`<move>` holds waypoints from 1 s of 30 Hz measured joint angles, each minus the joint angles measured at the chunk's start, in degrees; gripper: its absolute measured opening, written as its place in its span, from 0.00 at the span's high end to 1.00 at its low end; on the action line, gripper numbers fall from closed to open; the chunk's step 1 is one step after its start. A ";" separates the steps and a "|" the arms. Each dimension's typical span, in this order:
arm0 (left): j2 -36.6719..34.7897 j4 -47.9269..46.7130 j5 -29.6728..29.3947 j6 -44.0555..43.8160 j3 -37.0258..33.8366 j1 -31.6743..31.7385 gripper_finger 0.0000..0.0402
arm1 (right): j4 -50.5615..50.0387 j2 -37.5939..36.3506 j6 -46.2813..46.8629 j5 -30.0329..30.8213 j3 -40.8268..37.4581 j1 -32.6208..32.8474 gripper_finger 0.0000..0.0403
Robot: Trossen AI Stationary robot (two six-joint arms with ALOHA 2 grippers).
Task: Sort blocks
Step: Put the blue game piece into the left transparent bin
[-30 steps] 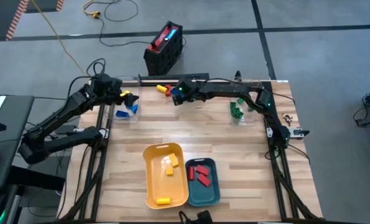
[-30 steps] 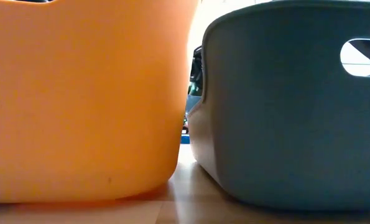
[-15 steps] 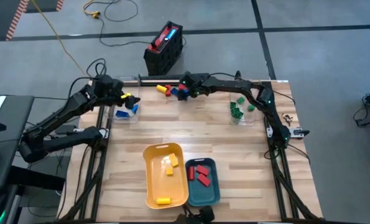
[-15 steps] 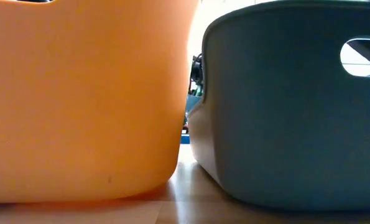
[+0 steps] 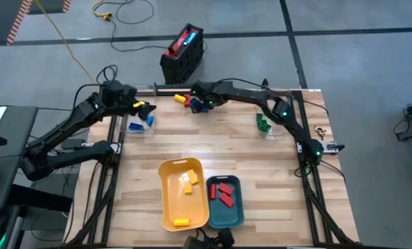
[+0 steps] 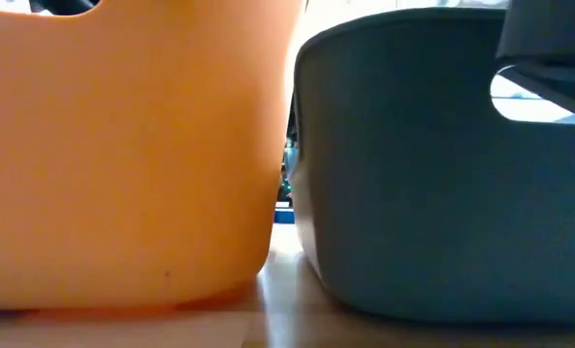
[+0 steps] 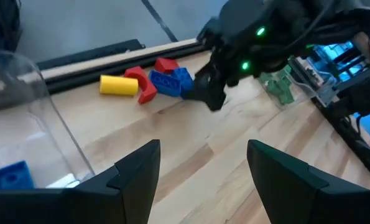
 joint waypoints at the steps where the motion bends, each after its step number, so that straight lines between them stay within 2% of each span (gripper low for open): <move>1: 0.00 -0.78 -0.05 0.68 0.79 0.00 0.42 | -1.58 1.14 -0.16 0.32 1.63 0.15 0.04; 5: 0.00 -3.31 -1.35 3.78 4.44 0.02 0.42 | -6.71 3.78 -0.68 1.88 6.09 0.59 0.04; 8: -0.01 -4.50 -2.04 4.50 5.90 0.02 0.42 | -8.93 3.78 -0.76 2.00 6.53 0.37 0.07; 14: 0.02 -5.88 -2.07 4.68 6.43 0.02 0.42 | -9.32 3.80 1.88 1.82 6.51 -0.40 0.16; 20: 0.00 -7.25 -2.07 4.72 6.43 0.02 0.42 | -12.87 3.59 3.28 2.32 6.48 1.50 0.25; 30: 0.00 -7.21 -0.75 4.67 6.43 0.02 0.42 | -7.61 3.56 3.43 4.01 6.48 1.97 0.26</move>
